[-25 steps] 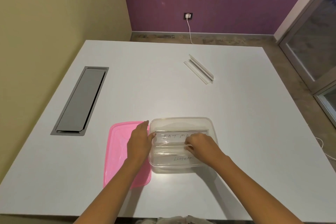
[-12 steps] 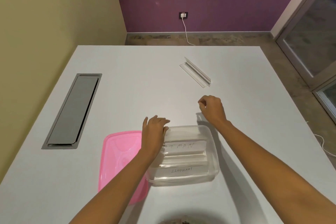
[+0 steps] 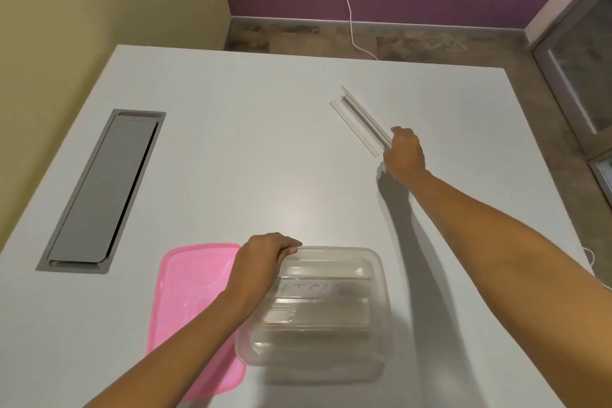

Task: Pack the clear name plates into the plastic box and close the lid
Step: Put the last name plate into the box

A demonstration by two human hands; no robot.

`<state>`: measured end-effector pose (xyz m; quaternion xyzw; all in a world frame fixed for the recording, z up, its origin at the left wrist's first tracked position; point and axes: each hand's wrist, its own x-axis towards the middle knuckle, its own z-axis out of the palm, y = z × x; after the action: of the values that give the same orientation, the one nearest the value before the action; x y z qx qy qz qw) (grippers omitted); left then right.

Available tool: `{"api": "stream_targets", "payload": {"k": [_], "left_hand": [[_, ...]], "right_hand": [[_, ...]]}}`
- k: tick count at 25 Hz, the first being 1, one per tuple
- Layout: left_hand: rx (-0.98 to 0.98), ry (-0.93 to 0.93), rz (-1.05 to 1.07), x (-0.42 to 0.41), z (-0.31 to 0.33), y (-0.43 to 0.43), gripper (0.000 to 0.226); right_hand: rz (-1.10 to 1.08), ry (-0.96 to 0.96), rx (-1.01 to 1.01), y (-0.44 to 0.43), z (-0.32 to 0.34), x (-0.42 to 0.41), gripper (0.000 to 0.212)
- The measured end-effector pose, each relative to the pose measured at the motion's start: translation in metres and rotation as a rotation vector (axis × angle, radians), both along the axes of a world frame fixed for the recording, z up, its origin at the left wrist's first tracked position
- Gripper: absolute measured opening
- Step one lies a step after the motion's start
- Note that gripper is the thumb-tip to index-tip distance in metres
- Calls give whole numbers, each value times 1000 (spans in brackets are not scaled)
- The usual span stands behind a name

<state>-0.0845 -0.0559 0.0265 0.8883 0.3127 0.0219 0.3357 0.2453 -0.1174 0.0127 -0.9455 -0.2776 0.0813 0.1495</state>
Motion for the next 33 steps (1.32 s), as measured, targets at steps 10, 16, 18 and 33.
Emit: {"api": "stream_targets", "payload": {"k": [10, 16, 18, 33], "left_hand": [[-20, 17, 25, 2, -2, 1, 19], [-24, 7, 48, 2, -4, 0, 18], [-29, 8, 49, 2, -3, 0, 18], [-624, -271, 394, 21, 48, 0, 25]], "right_hand": [[29, 12, -141, 35, -16, 41, 25], [16, 19, -165, 27, -23, 34, 23], [-1, 16, -156, 20, -22, 28, 23], [77, -125, 323, -79, 42, -99, 19]]}}
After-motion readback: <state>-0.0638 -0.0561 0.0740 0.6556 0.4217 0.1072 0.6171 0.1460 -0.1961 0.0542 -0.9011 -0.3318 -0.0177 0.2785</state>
